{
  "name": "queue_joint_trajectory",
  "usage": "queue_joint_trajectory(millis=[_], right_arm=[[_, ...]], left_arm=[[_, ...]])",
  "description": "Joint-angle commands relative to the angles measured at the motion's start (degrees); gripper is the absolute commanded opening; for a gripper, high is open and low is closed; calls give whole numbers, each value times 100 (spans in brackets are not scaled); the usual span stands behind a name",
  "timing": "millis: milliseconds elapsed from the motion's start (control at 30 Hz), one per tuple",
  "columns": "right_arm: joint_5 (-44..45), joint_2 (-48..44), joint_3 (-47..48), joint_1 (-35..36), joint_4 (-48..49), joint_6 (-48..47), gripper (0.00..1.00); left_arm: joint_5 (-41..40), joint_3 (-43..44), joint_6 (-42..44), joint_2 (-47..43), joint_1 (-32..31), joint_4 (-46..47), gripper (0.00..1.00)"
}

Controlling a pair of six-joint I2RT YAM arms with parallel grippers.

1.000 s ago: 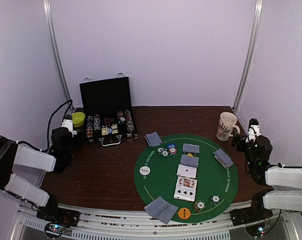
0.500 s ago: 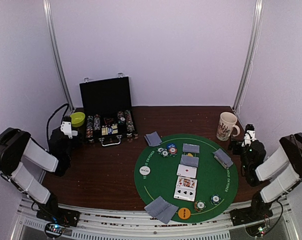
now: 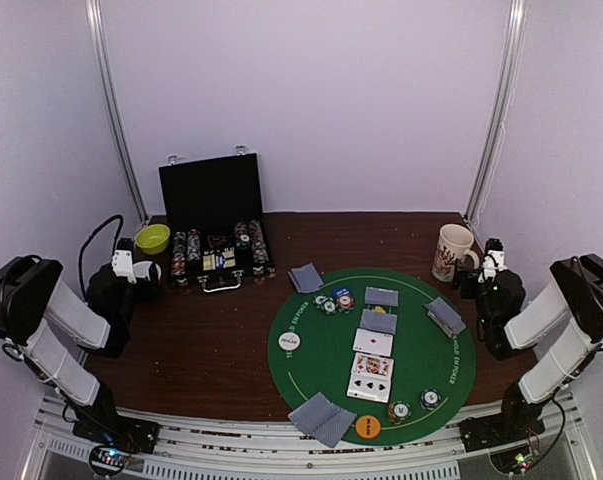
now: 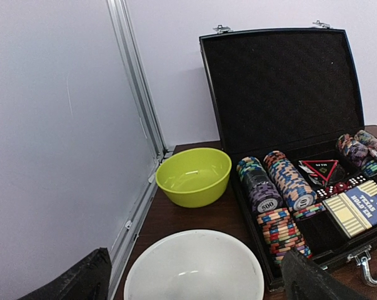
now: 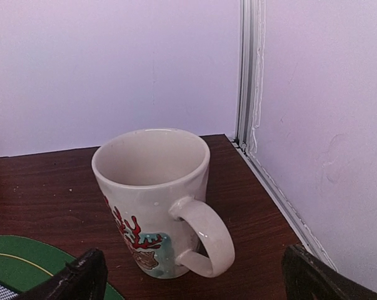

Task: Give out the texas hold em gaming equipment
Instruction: Reset both arms

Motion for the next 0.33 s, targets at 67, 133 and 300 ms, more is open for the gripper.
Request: queue_joint_trajectory(millis=[67,133,300], right_arm=[[164,-4,40,-46,-58,62,100],[166,-5,42,-46,-47,55,100],[162,-5,49,-46,-62,60,100]], left_arm=[[135,89,-93,30,21,373,98],[134,91,-90,30,20,371,98],[134,87,-90,29,15,371,98]])
